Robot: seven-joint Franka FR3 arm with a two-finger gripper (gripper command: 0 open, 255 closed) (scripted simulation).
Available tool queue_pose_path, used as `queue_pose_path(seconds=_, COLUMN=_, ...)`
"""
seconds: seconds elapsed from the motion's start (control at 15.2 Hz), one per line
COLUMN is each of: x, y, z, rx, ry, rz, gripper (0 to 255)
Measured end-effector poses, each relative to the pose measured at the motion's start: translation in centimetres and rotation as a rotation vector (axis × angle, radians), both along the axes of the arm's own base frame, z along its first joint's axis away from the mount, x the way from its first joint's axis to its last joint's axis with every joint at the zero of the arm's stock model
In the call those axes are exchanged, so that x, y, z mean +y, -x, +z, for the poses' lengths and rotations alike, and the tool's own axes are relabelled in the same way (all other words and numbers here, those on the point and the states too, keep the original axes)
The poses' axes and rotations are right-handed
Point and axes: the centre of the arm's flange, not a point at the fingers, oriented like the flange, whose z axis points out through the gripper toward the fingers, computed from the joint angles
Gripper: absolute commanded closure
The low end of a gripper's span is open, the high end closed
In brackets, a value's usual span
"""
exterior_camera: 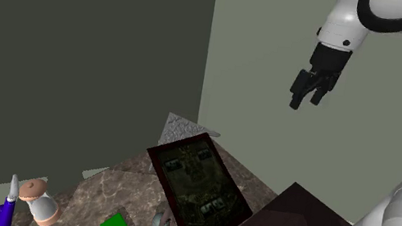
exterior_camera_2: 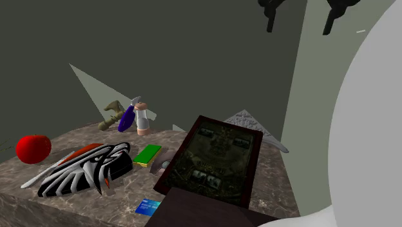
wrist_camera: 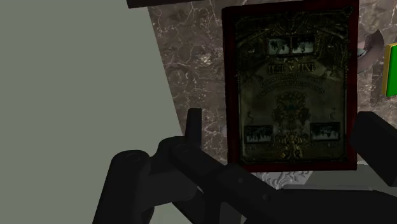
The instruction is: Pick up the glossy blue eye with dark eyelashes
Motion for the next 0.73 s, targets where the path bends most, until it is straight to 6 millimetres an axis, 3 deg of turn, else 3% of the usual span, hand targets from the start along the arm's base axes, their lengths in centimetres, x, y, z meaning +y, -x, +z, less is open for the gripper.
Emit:
queue_pose_path(seconds=0.2, x=1.4, y=-0.7, z=-1.0, rx=0.005, ry=0.014, rz=0.012, gripper=0)
queue_pose_path(seconds=0.73, x=10.1, y=-5.1, z=-6.7, rx=0.033, ry=0.102, rz=0.086, gripper=0)
